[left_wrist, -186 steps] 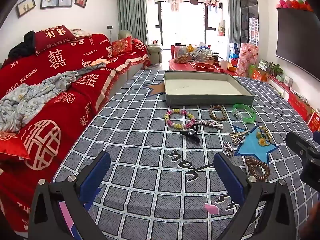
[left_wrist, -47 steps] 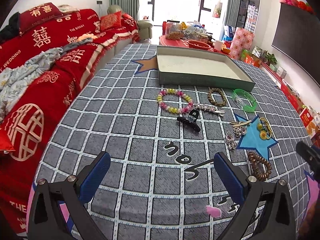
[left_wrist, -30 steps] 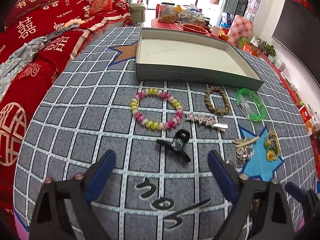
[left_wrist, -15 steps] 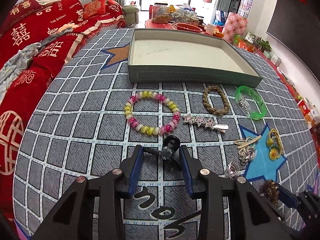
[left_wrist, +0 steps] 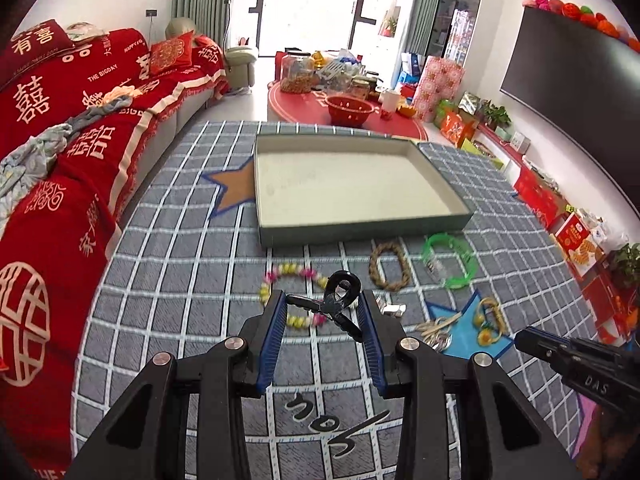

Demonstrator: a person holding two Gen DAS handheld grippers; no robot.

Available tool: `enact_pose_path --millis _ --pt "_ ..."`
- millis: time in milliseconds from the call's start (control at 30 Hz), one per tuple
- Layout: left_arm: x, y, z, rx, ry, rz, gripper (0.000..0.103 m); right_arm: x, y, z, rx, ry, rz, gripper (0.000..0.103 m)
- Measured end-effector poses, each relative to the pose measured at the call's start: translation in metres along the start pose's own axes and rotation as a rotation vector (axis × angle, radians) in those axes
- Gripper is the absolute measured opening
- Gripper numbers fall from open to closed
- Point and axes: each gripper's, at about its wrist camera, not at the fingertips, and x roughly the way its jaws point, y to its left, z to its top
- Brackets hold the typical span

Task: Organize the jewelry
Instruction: 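Grasp the black claw hair clip with the left tool while the right tool grasps the brown coiled bracelet, then carry the clip and bracelet into the tray while both tools open to release them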

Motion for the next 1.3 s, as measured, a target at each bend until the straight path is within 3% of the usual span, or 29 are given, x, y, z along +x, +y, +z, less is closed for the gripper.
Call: enact_pose_path --millis 133,200,233,300,333,433,500,533,633,733,867,1100,1300 --pt "-0.004 0.001 0.020 0.014 -0.029 0.013 0.050 -0.005 -0.002 0.021 -0.002 -0.004 0.019 0.011" --pt "-0.004 0.002 0.023 0.015 -0.035 0.016 0.050 -0.001 -0.001 0.025 -0.029 0.050 0.073 0.013" --pt "-0.005 0.003 0.024 0.017 -0.039 0.019 0.050 0.003 0.000 0.023 -0.034 0.083 0.085 0.019" --pt "-0.005 0.004 0.024 0.023 -0.042 0.024 0.050 0.012 0.004 0.011 -0.070 0.141 0.063 0.081" --pt "-0.004 0.004 0.024 0.024 -0.040 0.024 0.050 0.014 0.006 0.005 -0.094 0.144 0.046 0.085" --pt "-0.002 0.003 0.020 0.027 -0.030 0.021 0.050 0.027 0.013 -0.016 -0.163 0.170 -0.024 0.080" --pt "-0.001 0.002 0.019 0.032 -0.024 0.019 0.050 0.042 0.016 -0.029 -0.175 0.216 -0.042 0.063" --pt "-0.001 0.001 0.018 0.035 -0.022 0.017 0.050 0.048 0.018 -0.034 -0.187 0.231 -0.058 0.062" --pt "-0.005 -0.001 0.020 0.041 -0.027 0.014 0.050 0.053 0.037 -0.041 -0.311 0.200 -0.201 0.032" --pt "-0.010 -0.001 0.026 0.037 -0.032 0.001 0.050 0.049 0.038 -0.033 -0.291 0.184 -0.169 0.012" --pt "-0.014 0.001 0.041 0.046 -0.050 0.004 0.050 0.027 0.029 -0.002 -0.216 0.125 -0.080 0.011" --pt "-0.004 0.002 0.086 0.042 -0.093 0.019 0.050 0.007 0.023 0.086 -0.105 0.010 0.020 0.011" --pt "0.038 -0.008 0.119 0.085 -0.095 0.055 0.050 0.033 0.020 0.154 -0.046 -0.031 0.063 0.011"
